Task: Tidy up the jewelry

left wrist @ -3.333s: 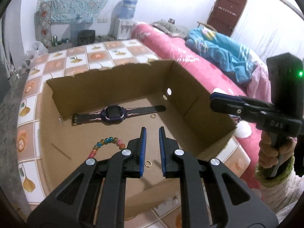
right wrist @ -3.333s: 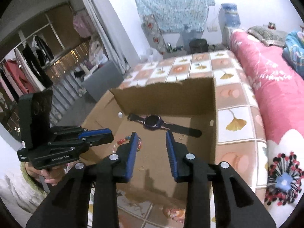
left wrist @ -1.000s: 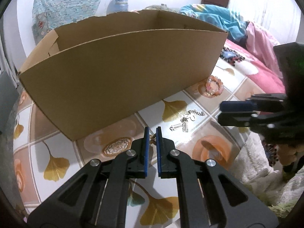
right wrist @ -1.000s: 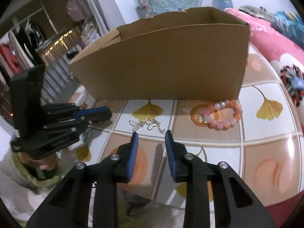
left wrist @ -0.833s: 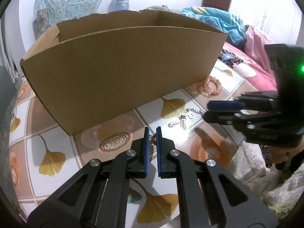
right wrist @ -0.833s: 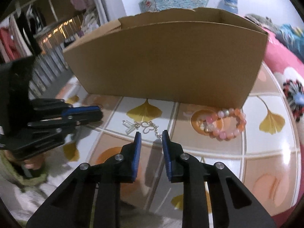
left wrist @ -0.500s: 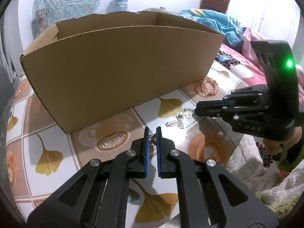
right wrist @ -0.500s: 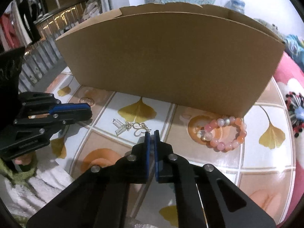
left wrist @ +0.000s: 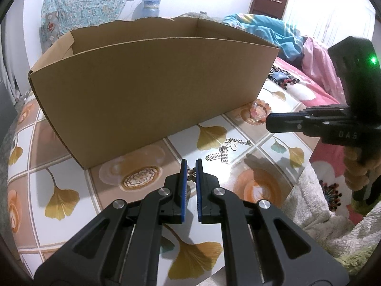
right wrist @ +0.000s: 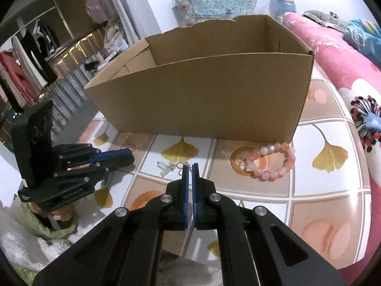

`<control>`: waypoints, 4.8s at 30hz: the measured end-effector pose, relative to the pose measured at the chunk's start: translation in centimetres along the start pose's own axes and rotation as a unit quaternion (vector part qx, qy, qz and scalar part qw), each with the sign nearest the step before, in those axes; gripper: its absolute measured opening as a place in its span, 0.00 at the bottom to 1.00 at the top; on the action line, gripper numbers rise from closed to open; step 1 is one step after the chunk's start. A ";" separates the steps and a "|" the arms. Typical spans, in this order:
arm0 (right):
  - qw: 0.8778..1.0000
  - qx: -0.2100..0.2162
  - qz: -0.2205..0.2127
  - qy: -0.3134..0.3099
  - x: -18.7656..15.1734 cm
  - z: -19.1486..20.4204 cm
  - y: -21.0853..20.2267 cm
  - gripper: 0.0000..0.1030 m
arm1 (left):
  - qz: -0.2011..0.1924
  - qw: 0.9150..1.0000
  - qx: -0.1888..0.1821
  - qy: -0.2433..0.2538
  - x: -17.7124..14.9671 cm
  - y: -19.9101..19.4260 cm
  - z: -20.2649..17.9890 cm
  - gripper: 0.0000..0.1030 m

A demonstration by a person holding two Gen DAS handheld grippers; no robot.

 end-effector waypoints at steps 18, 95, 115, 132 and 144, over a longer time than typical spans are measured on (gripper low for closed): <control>0.992 -0.014 0.068 -0.103 0.0 1.5 3.0 0.02 | -0.004 1.000 -0.004 -0.004 0.2 0.0 0.0 0.06; 0.988 0.072 -0.124 -0.057 12.0 -5.1 -7.5 0.04 | -0.017 0.999 -0.039 -0.009 16.8 -2.3 -2.6 0.06; 0.993 0.096 -0.037 0.064 2.6 -3.0 1.8 0.27 | -0.051 0.993 -0.101 -0.019 10.1 -7.5 -2.8 0.06; 0.985 0.110 -0.077 0.106 3.5 -3.9 1.1 0.27 | -0.018 0.997 -0.067 -0.039 6.9 -5.6 -2.5 0.06; 0.982 0.132 -0.082 0.110 4.7 -4.1 2.0 0.27 | -0.013 0.998 -0.044 -0.046 7.0 -4.5 -1.3 0.06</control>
Point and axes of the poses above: each gripper's, at about its wrist camera, not at the fingertips, and y roughly the way its jaws point, z to its left, x to its top, the point moved 6 cm from there along y, roughly the way its jaws point, and after that the axes turned 15 degrees about -y, right-handed, at the moved point
